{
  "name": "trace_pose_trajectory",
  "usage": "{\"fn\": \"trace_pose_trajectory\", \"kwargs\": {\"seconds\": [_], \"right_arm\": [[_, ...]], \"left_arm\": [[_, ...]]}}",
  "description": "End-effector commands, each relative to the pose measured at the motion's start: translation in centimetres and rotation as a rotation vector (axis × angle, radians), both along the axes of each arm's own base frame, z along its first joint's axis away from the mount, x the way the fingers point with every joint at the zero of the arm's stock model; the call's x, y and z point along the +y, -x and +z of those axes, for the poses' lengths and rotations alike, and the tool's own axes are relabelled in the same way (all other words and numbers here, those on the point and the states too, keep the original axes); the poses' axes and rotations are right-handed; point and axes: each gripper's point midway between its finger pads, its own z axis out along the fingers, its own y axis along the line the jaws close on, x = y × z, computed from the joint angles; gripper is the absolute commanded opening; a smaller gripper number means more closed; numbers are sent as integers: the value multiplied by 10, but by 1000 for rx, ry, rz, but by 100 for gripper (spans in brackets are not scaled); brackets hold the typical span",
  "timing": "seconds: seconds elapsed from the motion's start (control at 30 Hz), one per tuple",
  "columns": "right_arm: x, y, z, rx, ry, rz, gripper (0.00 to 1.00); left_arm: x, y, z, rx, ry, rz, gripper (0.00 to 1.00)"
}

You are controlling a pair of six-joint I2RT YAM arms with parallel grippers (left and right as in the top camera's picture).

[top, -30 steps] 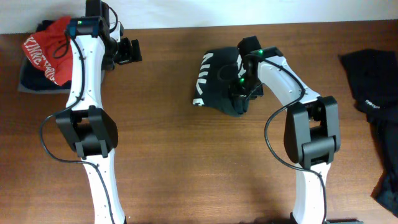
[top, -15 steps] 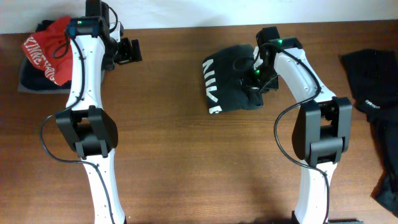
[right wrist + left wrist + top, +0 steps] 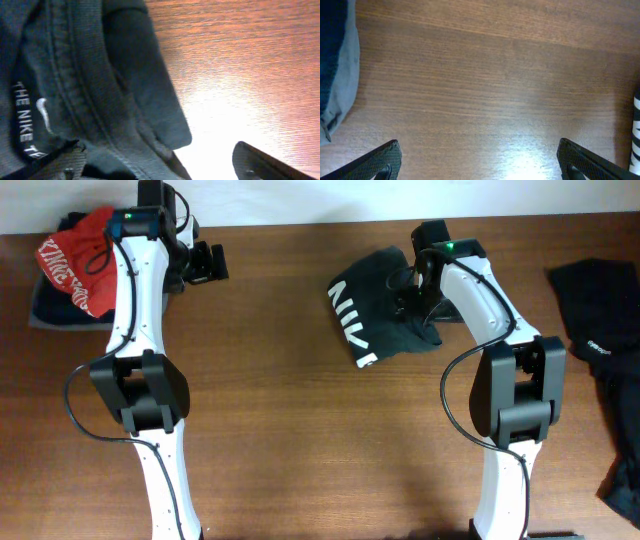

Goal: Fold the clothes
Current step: 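Grasp the bundle with the left gripper and release the right gripper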

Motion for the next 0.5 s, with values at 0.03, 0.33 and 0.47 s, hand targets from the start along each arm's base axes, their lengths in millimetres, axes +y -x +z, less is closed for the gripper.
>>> {"fn": "trace_pose_trajectory", "kwargs": {"seconds": [0.03, 0.33, 0.47], "right_arm": [[-10, -9, 21, -62, 47, -30, 99], [-38, -17, 20, -91, -52, -175, 99], [-49, -18, 20, -81, -272, -228, 99]], "left_arm": [[-21, 4, 4, 11, 107, -40, 99], [-93, 31, 9, 85, 284, -201, 99], [-145, 41, -3, 121, 358, -292, 99]]}}
